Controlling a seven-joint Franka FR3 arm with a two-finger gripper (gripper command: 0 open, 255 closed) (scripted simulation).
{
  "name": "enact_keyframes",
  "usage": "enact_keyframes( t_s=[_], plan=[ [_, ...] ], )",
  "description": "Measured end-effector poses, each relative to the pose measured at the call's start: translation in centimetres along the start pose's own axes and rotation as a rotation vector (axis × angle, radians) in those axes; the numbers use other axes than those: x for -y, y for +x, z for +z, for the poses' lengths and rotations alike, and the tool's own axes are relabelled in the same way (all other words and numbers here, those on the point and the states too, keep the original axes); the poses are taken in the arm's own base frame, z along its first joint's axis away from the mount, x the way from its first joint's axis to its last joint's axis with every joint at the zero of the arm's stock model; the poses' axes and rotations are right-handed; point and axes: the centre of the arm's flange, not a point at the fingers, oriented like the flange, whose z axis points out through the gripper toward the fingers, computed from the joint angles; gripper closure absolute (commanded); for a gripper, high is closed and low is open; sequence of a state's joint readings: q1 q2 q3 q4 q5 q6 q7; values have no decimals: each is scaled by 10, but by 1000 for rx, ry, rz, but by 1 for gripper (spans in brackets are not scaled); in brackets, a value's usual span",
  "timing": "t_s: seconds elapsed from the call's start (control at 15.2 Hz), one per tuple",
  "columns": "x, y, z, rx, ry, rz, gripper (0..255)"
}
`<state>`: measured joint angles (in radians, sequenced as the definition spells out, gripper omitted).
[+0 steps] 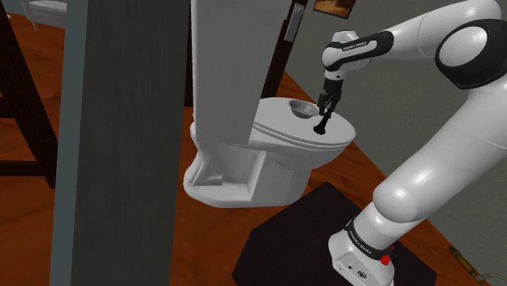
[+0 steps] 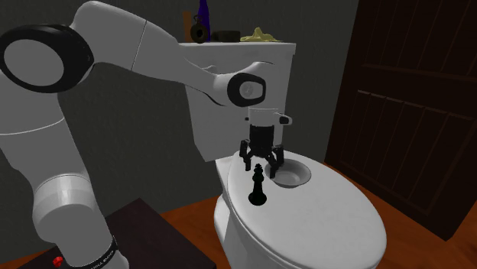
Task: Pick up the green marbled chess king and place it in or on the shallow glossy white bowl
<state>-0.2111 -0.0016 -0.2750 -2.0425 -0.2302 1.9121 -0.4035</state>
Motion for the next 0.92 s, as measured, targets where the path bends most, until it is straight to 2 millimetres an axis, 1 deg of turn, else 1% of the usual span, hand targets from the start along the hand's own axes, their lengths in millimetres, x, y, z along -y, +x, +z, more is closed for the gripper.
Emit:
enact_keyframes(
  t_s=[0.13,0.46,0.53,0.92],
  plan=[
    [0,0,6,0,0,0,0],
    [0,-1,8,0,0,0,0],
    [0,-1,8,0,0,0,255],
    [0,-1,8,-1,0,0,255]
  ],
)
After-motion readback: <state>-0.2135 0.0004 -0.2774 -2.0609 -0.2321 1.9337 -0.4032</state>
